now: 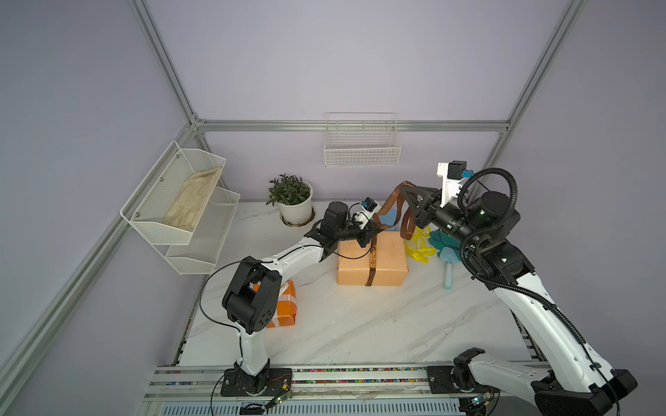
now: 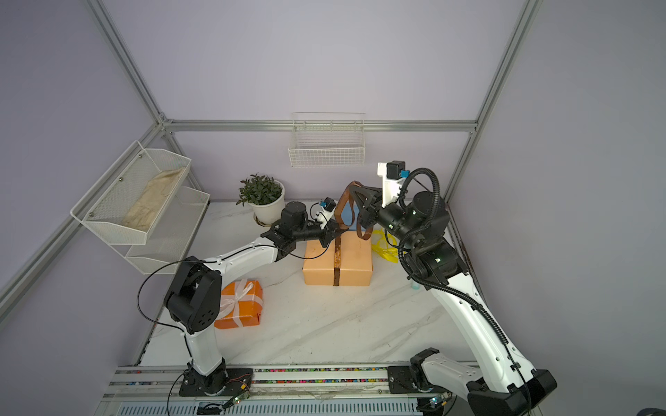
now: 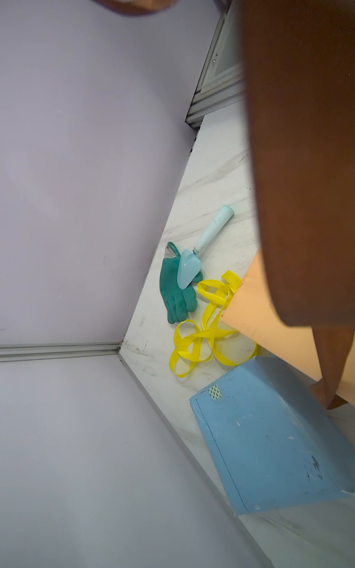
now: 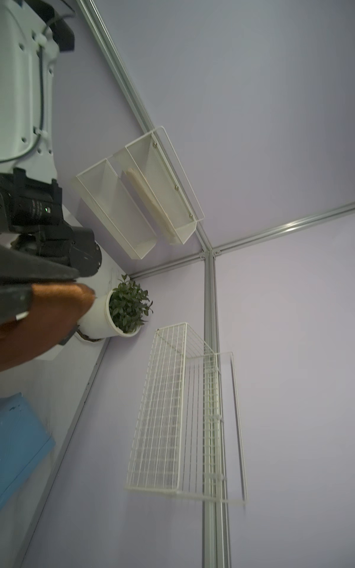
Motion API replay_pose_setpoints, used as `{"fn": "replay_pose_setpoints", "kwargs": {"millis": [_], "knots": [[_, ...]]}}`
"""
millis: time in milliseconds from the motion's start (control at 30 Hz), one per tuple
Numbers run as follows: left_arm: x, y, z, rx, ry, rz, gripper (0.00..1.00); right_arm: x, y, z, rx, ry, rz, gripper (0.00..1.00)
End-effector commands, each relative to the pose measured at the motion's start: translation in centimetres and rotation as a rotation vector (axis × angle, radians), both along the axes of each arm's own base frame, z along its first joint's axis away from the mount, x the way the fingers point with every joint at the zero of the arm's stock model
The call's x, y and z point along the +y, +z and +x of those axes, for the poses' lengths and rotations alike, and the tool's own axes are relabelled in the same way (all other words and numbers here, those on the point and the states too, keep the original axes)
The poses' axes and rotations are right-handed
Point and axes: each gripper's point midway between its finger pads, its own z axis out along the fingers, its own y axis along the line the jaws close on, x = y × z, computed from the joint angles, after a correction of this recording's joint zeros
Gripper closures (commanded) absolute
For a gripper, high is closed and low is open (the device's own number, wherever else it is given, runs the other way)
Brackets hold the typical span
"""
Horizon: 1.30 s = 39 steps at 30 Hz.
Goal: Untie the ribbon bows on the gift boxes
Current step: Pull the ribbon from the gift box, then place the ribbon at the center of the board, then pull the ribbon from the gift box.
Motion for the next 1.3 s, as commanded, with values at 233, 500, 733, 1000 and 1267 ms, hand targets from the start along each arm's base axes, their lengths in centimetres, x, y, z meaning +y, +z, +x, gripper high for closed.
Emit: {"fn": "replay_pose_setpoints", "kwargs": {"millis": [233,500,733,1000,1267], "knots": [[2.1,1.6,-3.8,0.053,-0.013,-0.065,1.0,-9.7,-8.7,14.1,0.172,-0.575,-0.09,1.0],[2.3,2.1,-4.8,0.077,-0.043,-0.064,1.0,-12.3,-20.7,20.9,0.448,-0.637,-0.168,1.0],[2.6,2.9,-3.1,0.097,0.037,-0.067,1.0,-10.2,-23.9,16.9,0.602,-0.49,-0.136,0.03],[1.9,4.7,-2.0,0.182,0.042,-0.112,1.0,-8.3,-24.5,10.1,0.718,-0.318,-0.135,0.03],[0.3,7.9,-3.8,0.249,-0.037,-0.185,1.0,-5.0,-26.7,7.0,0.83,-0.092,-0.094,0.03]]}}
